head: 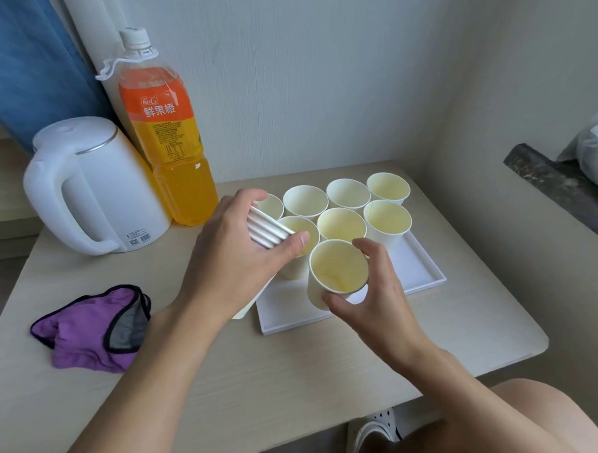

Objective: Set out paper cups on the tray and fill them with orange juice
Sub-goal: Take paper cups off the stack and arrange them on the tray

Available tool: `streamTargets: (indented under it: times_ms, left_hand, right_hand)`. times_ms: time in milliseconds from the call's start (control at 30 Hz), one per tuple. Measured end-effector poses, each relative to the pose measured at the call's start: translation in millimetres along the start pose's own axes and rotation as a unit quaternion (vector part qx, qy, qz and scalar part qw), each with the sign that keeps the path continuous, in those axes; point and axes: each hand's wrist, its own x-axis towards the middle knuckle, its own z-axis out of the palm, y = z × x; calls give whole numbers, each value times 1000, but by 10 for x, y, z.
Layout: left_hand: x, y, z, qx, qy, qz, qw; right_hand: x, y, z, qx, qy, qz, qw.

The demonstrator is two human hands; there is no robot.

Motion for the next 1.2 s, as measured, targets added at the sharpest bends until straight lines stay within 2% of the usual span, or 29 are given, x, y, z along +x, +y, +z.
streamTargets:
  times_ms: [667, 967, 1200]
  left_hand:
    - [4, -23, -9, 11, -7, 3, 1000]
    - [5, -25, 13, 14, -12, 7, 1000]
    - [11, -34, 37, 19, -13, 11, 1000]
  right_hand:
    - [36, 89, 126, -36, -23, 7, 999]
    - [65, 75, 124, -58, 11, 24, 998]
    - [84, 67, 125, -68, 6, 51, 996]
